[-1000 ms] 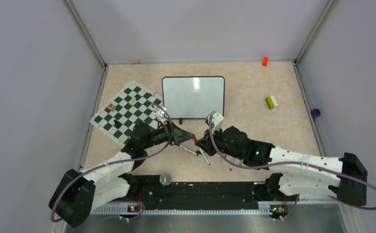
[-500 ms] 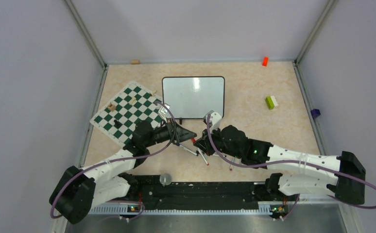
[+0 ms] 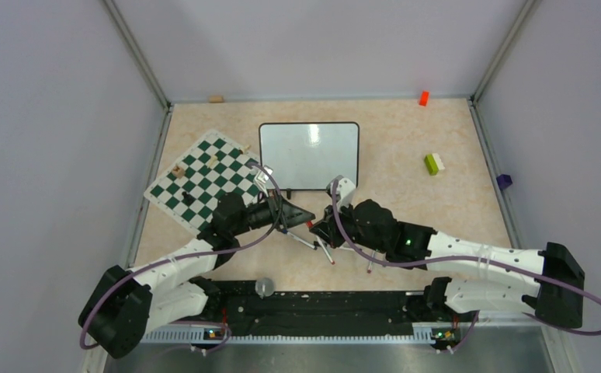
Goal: Write a sentence on the whiteboard
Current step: Open the whiteboard marker at the center of the board.
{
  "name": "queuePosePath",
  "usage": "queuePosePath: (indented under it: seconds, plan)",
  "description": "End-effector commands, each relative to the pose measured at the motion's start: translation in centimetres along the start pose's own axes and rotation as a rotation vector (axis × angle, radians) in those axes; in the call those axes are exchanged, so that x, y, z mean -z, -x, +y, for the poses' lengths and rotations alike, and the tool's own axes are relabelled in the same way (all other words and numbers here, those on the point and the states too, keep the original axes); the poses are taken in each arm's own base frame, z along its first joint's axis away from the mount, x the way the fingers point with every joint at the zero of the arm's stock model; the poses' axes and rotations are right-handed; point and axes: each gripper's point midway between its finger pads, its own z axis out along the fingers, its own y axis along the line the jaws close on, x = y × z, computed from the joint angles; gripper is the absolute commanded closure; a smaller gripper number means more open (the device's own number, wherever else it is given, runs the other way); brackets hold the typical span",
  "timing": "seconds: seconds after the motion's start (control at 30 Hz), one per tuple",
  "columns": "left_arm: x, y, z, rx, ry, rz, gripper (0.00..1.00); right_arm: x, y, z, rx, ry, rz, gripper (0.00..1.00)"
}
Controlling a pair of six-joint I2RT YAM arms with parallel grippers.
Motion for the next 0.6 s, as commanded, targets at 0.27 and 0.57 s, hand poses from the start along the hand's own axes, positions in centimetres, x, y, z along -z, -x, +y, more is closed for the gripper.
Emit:
queuePosePath:
  seconds: [0.27, 0.57]
  plan:
    - [0.2, 2.6, -2.7, -0.021, -0.036, -0.12, 1.0, 0.9, 4.4, 0.1, -0.1, 0.005, -0.151, 0.46]
    - [0.9, 6.7, -5.1, 0.033, -0.078, -0.323, 1.0, 3.6, 7.1, 0.4, -0.345, 0.103, -0.344, 0.12]
